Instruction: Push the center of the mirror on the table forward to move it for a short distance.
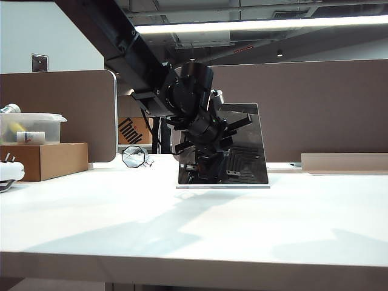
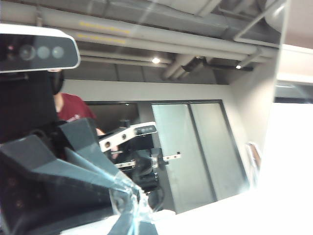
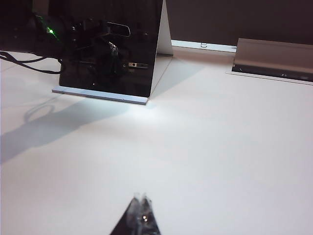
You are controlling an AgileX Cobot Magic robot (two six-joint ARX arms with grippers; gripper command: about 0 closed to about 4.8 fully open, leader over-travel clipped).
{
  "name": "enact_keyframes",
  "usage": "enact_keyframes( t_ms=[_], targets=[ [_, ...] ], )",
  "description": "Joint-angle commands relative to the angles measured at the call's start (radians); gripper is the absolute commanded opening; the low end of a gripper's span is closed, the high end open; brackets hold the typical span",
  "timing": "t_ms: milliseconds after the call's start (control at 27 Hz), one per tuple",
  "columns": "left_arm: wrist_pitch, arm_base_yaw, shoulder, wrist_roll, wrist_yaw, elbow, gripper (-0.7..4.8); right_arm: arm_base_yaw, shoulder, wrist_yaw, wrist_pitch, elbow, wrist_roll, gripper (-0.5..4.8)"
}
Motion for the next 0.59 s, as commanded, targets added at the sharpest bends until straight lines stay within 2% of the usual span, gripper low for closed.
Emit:
enact_keyframes(
  t_ms=[37,296,481,592],
  targets=[
    [0.013,0.031,0.024,0.004,-0.023,0.060,-0.05,0.000,0.000,0.005,0.013,-0.004,0.000,-0.05],
    [-0.021,0.066,0.043,0.024,-0.031,0.145,-0.05,0.002,0.000,0.005,0.014,-0.004,0.000,-0.05],
    [-0.088,0.060,0.025,-0.003,0.114,0.150,-0.05,0.005,0.000,0.005,0.013,-0.004,0.000,-0.05],
    [-0.220,0.039,-0.034,0.062,0.169,0.148,-0.05,0.005,0.000,0.005,0.013,-0.004,0.000,-0.05]
  ],
)
